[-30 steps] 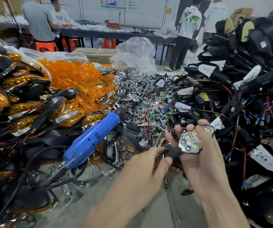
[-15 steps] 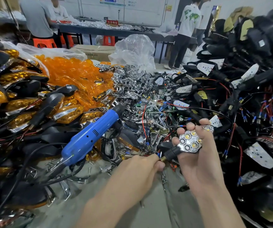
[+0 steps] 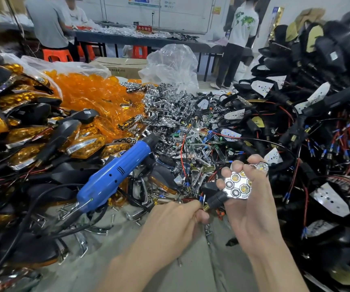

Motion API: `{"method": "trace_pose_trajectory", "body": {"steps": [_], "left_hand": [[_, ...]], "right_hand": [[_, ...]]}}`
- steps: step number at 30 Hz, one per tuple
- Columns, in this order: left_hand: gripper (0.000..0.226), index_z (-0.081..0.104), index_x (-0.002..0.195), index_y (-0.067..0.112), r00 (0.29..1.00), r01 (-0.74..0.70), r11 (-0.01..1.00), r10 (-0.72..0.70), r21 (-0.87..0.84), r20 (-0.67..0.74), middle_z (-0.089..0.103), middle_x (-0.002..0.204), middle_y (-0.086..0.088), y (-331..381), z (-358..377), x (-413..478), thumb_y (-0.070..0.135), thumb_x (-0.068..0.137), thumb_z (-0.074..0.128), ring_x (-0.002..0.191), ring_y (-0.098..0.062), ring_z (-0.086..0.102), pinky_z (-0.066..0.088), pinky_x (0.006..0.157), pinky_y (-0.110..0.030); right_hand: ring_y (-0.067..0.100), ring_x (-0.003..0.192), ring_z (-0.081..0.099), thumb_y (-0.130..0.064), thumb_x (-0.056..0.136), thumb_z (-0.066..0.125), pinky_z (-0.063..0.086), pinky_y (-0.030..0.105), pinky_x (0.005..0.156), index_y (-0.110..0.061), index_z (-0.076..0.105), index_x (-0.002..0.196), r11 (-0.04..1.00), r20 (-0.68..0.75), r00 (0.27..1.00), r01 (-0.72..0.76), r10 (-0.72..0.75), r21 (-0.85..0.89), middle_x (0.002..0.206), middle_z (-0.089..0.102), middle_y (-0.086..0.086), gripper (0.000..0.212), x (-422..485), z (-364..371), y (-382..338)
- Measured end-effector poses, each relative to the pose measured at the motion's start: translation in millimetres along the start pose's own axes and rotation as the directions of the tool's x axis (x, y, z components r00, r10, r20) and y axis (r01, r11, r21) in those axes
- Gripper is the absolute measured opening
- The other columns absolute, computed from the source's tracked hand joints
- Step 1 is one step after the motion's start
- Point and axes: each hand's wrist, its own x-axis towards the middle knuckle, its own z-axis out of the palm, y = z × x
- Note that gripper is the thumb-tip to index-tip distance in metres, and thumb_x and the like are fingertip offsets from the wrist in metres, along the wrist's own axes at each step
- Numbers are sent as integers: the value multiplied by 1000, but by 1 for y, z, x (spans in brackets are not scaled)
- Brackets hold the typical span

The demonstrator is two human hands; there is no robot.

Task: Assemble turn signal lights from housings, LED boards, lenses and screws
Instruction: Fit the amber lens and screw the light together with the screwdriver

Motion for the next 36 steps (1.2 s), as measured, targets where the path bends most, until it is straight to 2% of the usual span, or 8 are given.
{"method": "trace_pose_trajectory", "body": {"steps": [3, 8, 12, 15, 19, 27, 31, 36], "left_hand": [[35, 39, 80, 27, 1000, -4, 1000, 4, -6, -7, 71, 87, 8, -1, 1, 0, 49, 95, 17, 85, -17, 63, 47, 79, -39], [28, 42, 76, 23, 999, -47, 997, 45, -69, -25, 66, 91, 27, -4, 0, 0, 31, 103, 44, 85, -11, 65, 50, 78, -37], [40, 53, 84, 33, 998, -15, 969, 27, -248, 48, 64, 76, 18, 2, -11, 0, 72, 86, 47, 68, -5, 57, 49, 64, -31], [52, 55, 110, 51, 998, 28, 876, 1, -481, 60, 71, 94, 11, 6, -13, 2, 90, 78, 40, 83, -10, 65, 55, 78, -36], [47, 63, 101, 30, 995, 13, 758, -71, -652, -63, 67, 83, 12, 13, -9, 6, 72, 90, 44, 75, -10, 60, 52, 76, -44], [15, 60, 98, 27, 986, 82, 561, -167, -824, -16, 62, 67, 16, 17, -4, 11, 38, 102, 50, 55, -1, 52, 43, 56, -22], [17, 56, 116, 43, 968, 139, 552, -250, -822, -4, 62, 72, 28, 23, 2, 12, 35, 104, 46, 77, 4, 61, 44, 68, -18], [33, 49, 133, 43, 943, 187, 447, -332, -875, 32, 65, 127, -11, 32, 0, 11, 25, 105, 46, 125, -34, 57, 44, 106, -49]], "right_hand": [[14, 70, 60, -11, 92, 52, 52, 27, 58, -32, 68, 83, 1000, 9, 1000, 1, -1, -8, 78, 58, -4, 29, 1, -1, 1], [13, 69, 60, -11, 87, 57, 51, 26, 57, -32, 69, 82, 1000, 10, 1000, -7, 7, -1, 76, 57, -4, 24, 1, -1, -1], [16, 73, 67, -18, 81, 66, 57, 29, 62, -30, 72, 86, 999, -1, 1000, -24, 24, 35, 76, 60, -5, 14, 1, 1, -4], [24, 88, 73, -23, 83, 68, 61, 34, 76, -26, 74, 91, 999, 13, 999, -48, 48, -5, 77, 63, -1, 10, -1, 5, 2], [26, 100, 74, -22, 90, 62, 60, 28, 78, -24, 75, 86, 989, 15, 994, -103, 105, -102, 79, 67, 4, 14, -3, 10, 14], [24, 90, 76, -57, 85, 62, 60, 31, 65, -28, 73, 90, 926, -53, 997, -73, 58, -370, 86, 72, 4, 32, -4, 11, 28], [20, 86, 75, -53, 92, 55, 57, 24, 70, -26, 66, 86, 876, -35, 998, 27, -49, -481, 83, 74, 3, 30, -5, 10, 36], [18, 85, 71, -53, 97, 48, 55, 32, 79, -29, 64, 86, 798, 19, 993, 104, -115, -594, 84, 72, 0, 31, -4, 5, 45]]}}
